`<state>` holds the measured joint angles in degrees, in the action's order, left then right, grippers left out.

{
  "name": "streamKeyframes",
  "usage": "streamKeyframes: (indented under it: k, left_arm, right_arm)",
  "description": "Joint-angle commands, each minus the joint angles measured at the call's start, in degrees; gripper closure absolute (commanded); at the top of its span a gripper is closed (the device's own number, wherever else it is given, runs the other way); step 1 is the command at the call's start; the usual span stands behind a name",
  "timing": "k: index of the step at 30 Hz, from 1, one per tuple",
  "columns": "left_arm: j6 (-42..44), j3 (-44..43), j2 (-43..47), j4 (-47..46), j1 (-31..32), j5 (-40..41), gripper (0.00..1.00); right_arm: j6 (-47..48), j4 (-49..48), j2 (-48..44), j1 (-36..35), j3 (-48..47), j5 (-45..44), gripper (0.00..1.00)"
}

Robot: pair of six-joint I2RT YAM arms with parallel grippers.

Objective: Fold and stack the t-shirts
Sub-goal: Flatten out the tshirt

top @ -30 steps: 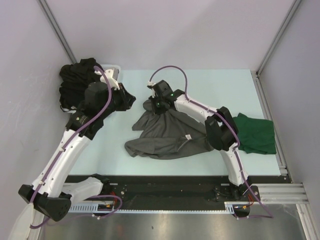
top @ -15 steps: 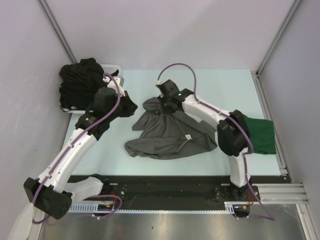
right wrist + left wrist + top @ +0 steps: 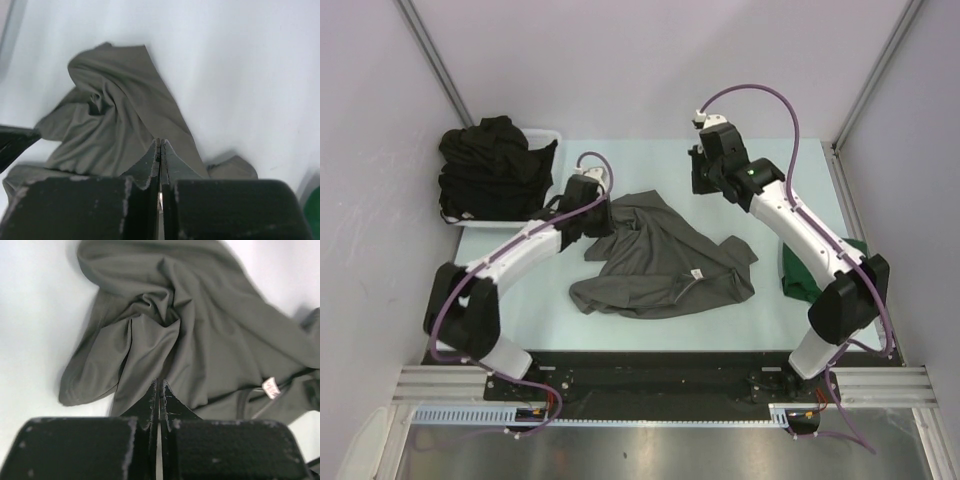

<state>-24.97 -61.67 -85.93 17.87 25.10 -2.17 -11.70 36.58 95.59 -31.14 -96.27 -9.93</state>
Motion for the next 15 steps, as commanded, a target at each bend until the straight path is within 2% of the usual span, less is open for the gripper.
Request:
streamKeyframes:
  k: [1,8,15]
  left_arm:
    - [0.1,-5.7,-7.9,-2.2,2.2,-0.1,1.0]
    - [1.3,-12.1,-17.9,1.2,3.5,1.0,1.0]
    - [0.7,-16.2,-23.8,7.0,3.6,2.0,1.0]
  right_arm:
    - [1.0,2.2,-3.7,0.5,2.8,-0.8,1.0]
    - [0.3,2.4,-6.1,1.3,5.4,-0.8,1.0]
    - [0.1,3.1,-7.6,1.9,5.5,-0.6,1.0]
